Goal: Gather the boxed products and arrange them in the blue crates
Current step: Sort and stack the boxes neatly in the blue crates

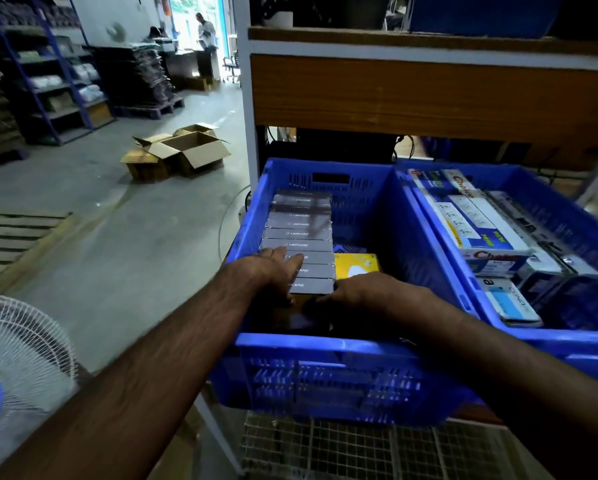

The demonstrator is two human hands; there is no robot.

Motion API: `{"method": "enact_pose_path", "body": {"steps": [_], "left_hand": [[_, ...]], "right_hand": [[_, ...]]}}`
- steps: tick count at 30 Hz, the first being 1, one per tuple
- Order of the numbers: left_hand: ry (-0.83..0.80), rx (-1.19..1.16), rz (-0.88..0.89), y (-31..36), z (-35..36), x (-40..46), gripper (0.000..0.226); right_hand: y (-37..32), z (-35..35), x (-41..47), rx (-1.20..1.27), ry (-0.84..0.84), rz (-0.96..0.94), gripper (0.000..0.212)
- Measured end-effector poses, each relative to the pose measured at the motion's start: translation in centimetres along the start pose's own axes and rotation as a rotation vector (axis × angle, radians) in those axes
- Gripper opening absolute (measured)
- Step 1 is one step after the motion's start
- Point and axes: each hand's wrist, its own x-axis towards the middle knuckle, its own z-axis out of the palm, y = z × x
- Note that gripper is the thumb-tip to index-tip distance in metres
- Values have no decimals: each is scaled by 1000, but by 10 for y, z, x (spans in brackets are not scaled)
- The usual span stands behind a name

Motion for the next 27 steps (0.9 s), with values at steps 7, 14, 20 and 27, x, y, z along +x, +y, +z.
{"method": "enact_pose_path", "body": {"steps": [7,14,20,27], "left_hand": [[8,25,-5,2,3,2,103],[-38,-10,-45,6,-10,6,93],[-73,-70,-8,12,-67,-2,62],[610,-1114,-17,31,-69,19,46]], "right_hand": [[38,1,-15,-60,142,257,54],[58,2,-21,331,292,337,39],[73,-32,-19,491,510,374,35],[95,-68,-25,843,1219,393,39]]}}
